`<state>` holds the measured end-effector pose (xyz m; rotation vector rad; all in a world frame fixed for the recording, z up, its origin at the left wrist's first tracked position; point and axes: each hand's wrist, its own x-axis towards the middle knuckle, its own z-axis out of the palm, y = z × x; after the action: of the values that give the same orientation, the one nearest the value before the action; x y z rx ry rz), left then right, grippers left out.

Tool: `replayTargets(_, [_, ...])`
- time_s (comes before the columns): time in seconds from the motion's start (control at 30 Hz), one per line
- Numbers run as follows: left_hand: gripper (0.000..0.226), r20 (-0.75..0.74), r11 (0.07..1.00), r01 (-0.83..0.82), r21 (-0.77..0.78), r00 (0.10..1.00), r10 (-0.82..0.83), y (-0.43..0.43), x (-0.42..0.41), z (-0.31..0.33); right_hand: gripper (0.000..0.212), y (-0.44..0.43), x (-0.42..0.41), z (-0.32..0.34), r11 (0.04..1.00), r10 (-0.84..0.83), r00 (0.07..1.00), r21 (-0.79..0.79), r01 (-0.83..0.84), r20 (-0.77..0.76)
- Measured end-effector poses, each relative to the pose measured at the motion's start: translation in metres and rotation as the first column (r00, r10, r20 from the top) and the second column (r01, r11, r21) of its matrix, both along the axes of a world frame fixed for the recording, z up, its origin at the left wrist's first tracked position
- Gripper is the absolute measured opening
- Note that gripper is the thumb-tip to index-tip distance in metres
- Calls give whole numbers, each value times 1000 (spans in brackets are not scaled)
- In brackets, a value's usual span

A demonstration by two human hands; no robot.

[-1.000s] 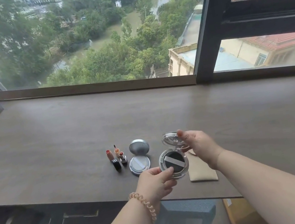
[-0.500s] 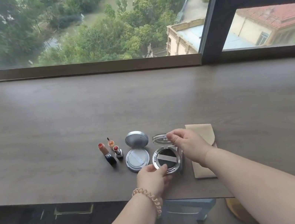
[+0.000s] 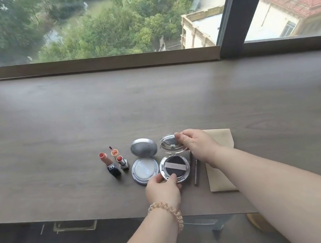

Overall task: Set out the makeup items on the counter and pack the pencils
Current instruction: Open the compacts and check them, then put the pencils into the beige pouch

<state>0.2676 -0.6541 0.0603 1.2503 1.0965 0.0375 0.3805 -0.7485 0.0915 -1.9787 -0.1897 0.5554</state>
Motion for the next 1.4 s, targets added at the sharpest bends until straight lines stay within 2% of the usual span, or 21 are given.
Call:
replayTargets(0.2, [16, 4, 997, -55, 45, 998, 55, 1, -1, -1, 39, 3, 3, 1, 999, 26, 999, 29, -26, 21])
replayTargets(0.4, [16, -33, 992, -22, 122, 999, 27, 4, 0, -3, 35, 0, 2, -4, 999, 30, 999, 37, -31, 32])
replayTargets(0.7, [19, -122, 973, 39, 226, 993, -12, -6, -1, -4, 38, -4, 7, -6, 982, 69, 996, -182, -57, 61])
replayTargets(0.9, [22, -145, 977, 30, 211, 989, 1, -7, -3, -5, 34, 1, 9, 0, 972, 106, 994, -213, -98, 24])
replayTargets(0.97, [23, -149, 978, 26, 205, 989, 5, -7, -3, -5, 29, -2, 6, 3, 979, 77, 996, -192, -65, 55])
replayTargets(1.03, [26, -158, 979, 28, 204, 987, 4, -7, -5, -3, 30, -12, 0, 3, 980, -61, 987, -178, 88, 152])
replayTargets(1.1, [30, -169, 975, 36, 219, 986, 1, -7, -8, -2, 31, -28, -12, -2, 932, -187, 947, -257, 255, 262])
replayTargets(1.13, [31, -177, 970, 50, 240, 984, -7, -7, -11, -2, 33, -37, -20, -6, 894, -196, 933, -335, 296, 301])
replayTargets(1.23, [25, -176, 956, 62, 285, 984, -11, -9, -14, -1, 34, -49, -43, -21, 810, -111, 932, -512, 285, 344])
replayTargets(1.4, [11, -127, 970, 66, 234, 991, -37, -15, -12, 6, 30, -38, -55, -30, 703, 33, 914, -659, 266, 404])
